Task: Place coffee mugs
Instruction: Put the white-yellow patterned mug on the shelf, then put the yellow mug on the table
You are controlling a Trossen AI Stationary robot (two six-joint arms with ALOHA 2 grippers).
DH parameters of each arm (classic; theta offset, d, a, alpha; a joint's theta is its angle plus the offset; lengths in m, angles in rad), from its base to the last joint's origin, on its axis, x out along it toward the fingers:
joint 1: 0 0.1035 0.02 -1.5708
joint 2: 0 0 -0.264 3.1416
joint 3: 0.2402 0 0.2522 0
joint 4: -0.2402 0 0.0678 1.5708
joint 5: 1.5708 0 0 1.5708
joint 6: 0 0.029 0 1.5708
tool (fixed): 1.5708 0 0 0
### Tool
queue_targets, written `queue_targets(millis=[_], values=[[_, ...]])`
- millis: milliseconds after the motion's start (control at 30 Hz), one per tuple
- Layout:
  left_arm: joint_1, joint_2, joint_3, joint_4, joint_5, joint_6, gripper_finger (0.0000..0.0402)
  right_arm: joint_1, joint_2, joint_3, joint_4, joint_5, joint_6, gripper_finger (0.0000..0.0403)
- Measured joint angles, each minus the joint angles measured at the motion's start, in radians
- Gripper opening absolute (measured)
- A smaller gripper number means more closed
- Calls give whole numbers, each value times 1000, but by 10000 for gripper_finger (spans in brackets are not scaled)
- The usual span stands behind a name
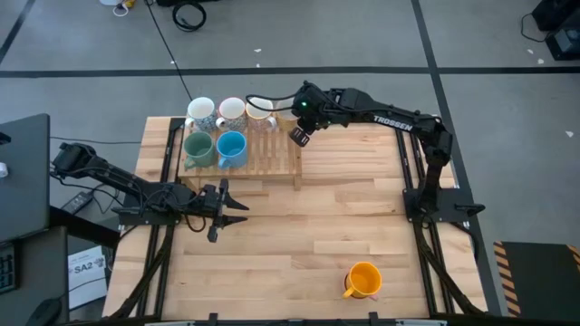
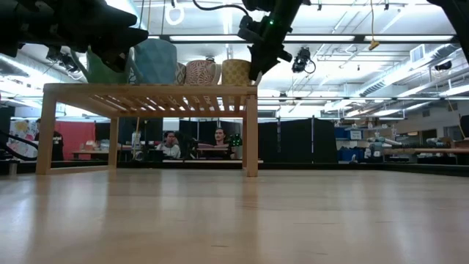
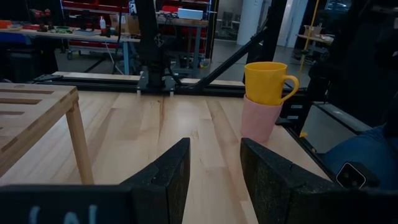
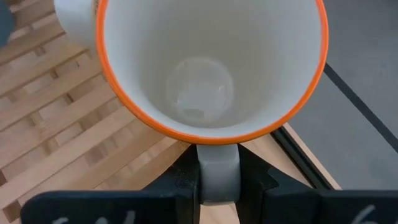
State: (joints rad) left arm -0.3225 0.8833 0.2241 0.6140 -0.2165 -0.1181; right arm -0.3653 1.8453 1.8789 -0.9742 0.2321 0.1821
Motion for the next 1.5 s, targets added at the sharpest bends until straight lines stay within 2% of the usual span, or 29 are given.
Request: queue_targets(millis=[1033, 1500], values=[[0, 0, 0, 0, 0, 1, 148, 0, 1, -9, 65, -19, -20, 89], [0, 0, 0, -1, 0, 1, 148, 0, 1, -9, 76, -20, -74, 138]])
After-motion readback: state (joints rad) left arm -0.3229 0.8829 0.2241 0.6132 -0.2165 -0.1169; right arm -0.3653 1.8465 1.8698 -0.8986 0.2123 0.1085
